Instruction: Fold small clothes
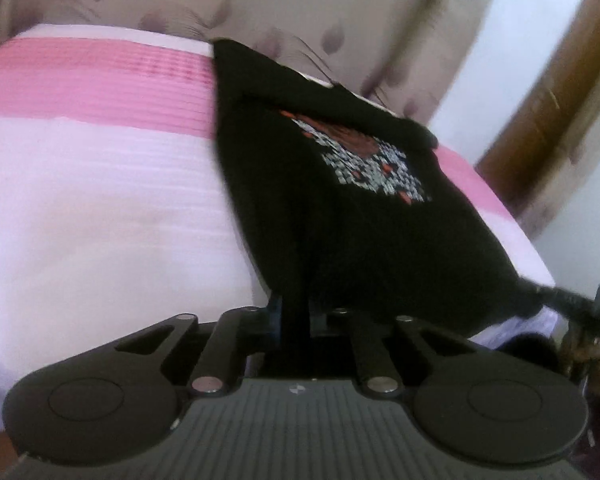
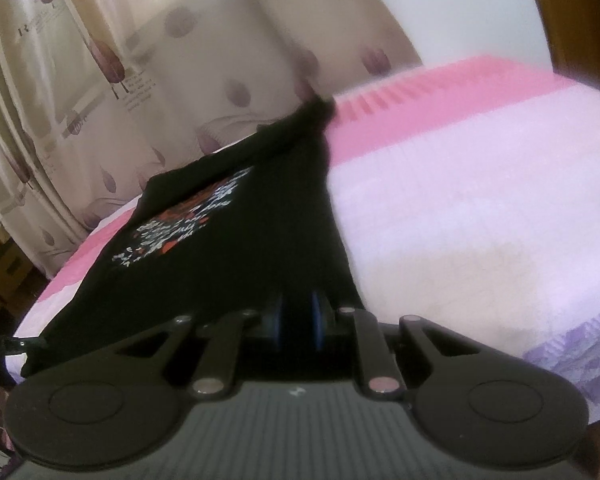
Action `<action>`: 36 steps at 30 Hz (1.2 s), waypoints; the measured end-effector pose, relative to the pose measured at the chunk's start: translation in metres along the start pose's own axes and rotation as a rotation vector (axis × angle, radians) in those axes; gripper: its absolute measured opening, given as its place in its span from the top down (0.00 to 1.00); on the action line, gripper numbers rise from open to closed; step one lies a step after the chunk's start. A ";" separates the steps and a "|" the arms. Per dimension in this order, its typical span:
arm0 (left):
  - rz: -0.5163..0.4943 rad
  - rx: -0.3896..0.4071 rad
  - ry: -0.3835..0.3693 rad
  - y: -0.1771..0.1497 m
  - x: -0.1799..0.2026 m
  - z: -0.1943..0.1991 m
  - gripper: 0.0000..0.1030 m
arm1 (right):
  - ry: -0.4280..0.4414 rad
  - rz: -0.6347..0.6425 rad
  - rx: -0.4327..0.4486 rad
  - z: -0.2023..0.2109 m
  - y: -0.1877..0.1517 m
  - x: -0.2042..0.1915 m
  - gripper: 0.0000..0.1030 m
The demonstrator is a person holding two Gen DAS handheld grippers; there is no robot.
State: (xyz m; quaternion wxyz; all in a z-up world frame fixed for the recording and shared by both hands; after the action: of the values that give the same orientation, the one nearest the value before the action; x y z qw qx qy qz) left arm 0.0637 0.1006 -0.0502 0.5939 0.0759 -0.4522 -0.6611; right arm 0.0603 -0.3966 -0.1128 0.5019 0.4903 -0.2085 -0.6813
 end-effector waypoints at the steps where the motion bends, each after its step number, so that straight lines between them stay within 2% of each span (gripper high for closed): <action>1: 0.026 0.023 0.015 0.000 -0.006 0.014 0.94 | 0.009 -0.008 -0.006 0.001 0.000 0.002 0.85; 3: 0.088 0.058 0.028 -0.005 -0.020 0.035 0.94 | 0.022 -0.016 -0.014 0.003 0.000 0.004 0.85; 5: 0.120 0.043 0.026 -0.017 -0.030 0.048 0.97 | 0.035 -0.023 -0.018 0.006 0.000 0.007 0.85; 7: 0.046 0.055 0.071 -0.021 -0.029 0.058 0.97 | 0.049 -0.035 -0.017 0.008 0.001 0.009 0.84; 8: 0.007 0.067 0.087 -0.020 -0.027 0.063 0.91 | 0.053 -0.042 -0.014 0.009 0.001 0.010 0.81; 9: -0.013 0.081 0.103 -0.016 -0.026 0.066 0.70 | 0.056 -0.051 -0.011 0.009 0.001 0.012 0.76; 10: -0.023 0.109 0.114 -0.011 -0.024 0.069 0.33 | 0.068 -0.063 -0.005 0.009 0.001 0.013 0.71; 11: -0.026 0.149 0.120 -0.006 -0.021 0.071 0.15 | 0.075 -0.077 0.001 0.009 0.002 0.013 0.69; 12: -0.030 0.183 0.124 -0.001 -0.018 0.071 0.02 | 0.078 -0.089 0.009 0.009 0.002 0.013 0.63; 13: -0.045 0.213 0.117 0.004 -0.014 0.068 0.01 | 0.081 -0.092 0.017 0.009 0.003 0.012 0.58; 14: -0.060 0.202 0.105 0.009 -0.011 0.060 0.01 | 0.082 -0.089 0.023 0.009 0.003 0.010 0.56; 16: -0.060 0.157 0.079 0.014 -0.006 0.041 0.01 | 0.092 -0.093 0.033 0.007 0.003 0.006 0.41; 18: -0.046 0.127 0.039 0.015 -0.004 0.024 0.01 | 0.118 -0.098 0.038 0.003 0.003 0.003 0.30; 21: -0.027 0.089 0.050 0.012 -0.006 0.001 0.04 | 0.106 -0.055 0.052 -0.002 0.000 -0.005 0.29; 24: 0.035 0.075 0.006 0.009 -0.012 -0.013 0.09 | 0.098 -0.030 0.053 -0.004 0.001 -0.008 0.29; 25: 0.021 0.091 0.014 0.009 -0.011 -0.015 0.16 | 0.107 -0.042 0.052 -0.005 0.002 -0.007 0.30; 26: 0.001 0.089 0.023 0.008 -0.009 -0.016 0.28 | 0.109 -0.050 0.053 -0.005 0.003 -0.007 0.42; 27: -0.012 0.075 0.032 0.008 -0.007 -0.019 0.71 | 0.097 -0.051 0.046 -0.008 0.003 -0.005 0.65; 28: -0.018 0.051 0.051 0.009 -0.007 -0.023 0.91 | 0.070 -0.050 0.037 -0.010 0.003 -0.005 0.79; 31: -0.013 0.041 0.075 0.012 -0.006 -0.026 0.92 | 0.049 -0.048 0.025 -0.012 0.004 -0.004 0.93; 34: -0.083 0.039 0.136 0.011 0.002 -0.024 0.91 | 0.081 -0.044 0.010 -0.007 0.004 -0.003 0.94; 36: -0.118 0.037 0.163 0.010 0.005 -0.024 0.90 | 0.066 -0.038 0.007 -0.005 0.004 0.000 0.94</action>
State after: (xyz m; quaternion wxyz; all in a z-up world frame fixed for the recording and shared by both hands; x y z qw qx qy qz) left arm 0.0846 0.0853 -0.0545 0.5874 0.1669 -0.4091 -0.6780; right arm 0.0668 -0.3975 -0.1121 0.4939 0.5182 -0.1847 -0.6733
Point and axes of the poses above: each gripper's, at about its wrist camera, not at the fingertips, and z roughly against the way its jaws point, x to its right, y to its top, the point moved 5 cm from there along -z, roughly the way its jaws point, and after that the axes turned 4 degrees about -y, right-handed, at the moved point
